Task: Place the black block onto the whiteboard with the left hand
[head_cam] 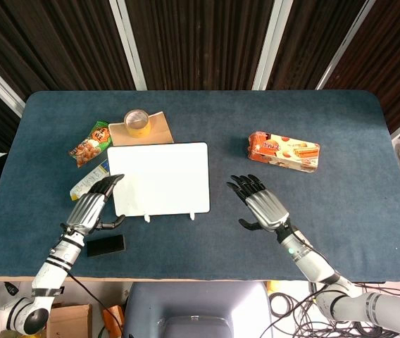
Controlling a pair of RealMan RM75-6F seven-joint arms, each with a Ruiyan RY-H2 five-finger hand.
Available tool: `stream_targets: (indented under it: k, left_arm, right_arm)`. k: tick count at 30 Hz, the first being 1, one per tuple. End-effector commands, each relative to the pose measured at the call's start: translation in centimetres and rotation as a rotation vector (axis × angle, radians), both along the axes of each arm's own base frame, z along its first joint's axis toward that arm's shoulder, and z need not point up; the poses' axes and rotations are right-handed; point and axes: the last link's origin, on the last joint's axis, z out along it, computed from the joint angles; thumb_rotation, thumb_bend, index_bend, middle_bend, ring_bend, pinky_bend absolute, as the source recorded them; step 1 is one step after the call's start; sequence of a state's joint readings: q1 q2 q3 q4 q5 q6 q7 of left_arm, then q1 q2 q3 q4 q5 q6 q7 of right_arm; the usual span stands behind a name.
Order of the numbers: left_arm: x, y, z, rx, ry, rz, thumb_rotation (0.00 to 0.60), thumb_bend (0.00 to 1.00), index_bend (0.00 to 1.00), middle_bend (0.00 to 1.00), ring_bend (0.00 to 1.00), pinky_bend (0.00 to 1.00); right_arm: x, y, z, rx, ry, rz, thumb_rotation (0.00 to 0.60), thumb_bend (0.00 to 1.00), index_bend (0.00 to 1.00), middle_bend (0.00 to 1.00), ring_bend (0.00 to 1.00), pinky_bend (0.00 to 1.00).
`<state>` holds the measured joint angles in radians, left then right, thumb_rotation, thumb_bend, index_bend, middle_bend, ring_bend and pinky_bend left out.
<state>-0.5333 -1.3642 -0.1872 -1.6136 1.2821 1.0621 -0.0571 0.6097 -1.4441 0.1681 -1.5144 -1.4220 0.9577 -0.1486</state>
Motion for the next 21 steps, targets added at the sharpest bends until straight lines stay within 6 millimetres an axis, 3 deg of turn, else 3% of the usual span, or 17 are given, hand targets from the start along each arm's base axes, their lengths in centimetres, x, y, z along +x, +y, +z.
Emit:
stream_targets:
  k: [1,6,12,17,21]
  left_arm:
    - [-0.1,-0.1,0.0,-0.001,0.013,0.003,0.6,0.32,0.01,0.08,0.05,0.12]
    - [-0.7,-1.5,0.2,-0.013,0.068,0.004,0.6,0.32,0.01,0.08,0.05,0.12]
    - [-3.6,-7.1,0.9,-0.048,0.269,0.046,0.6,0.32,0.02,0.1,0.08,0.15]
    - [-4.7,-9.8,-0.6,-0.021,0.36,0.031,0.6,0.35,0.08,0.16,0.11,0.18]
    - [-5.2,-9.8,-2.5,0.002,0.437,0.024,0.6,0.35,0.08,0.16,0.11,0.18]
  right_arm:
    - [-0.1,0.1,0.1,-0.001,0.003,-0.003,0.6,0.21,0.0,0.0,0.0,0.0]
    - [-1.2,0.7,1.3,-0.032,0.017,-0.004,0.6,0.21,0.0,0.0,0.0,0.0]
    - [-5.8,4.8,5.9,-0.097,0.063,-0.049,0.6,0.21,0.0,0.0,0.0,0.0]
    - [-9.4,8.3,8.3,-0.111,0.091,-0.131,0.6,0.21,0.0,0.0,0.0,0.0]
    - [-11.2,10.5,9.3,-0.136,0.1,-0.172,0.6,0.21,0.0,0.0,0.0,0.0]
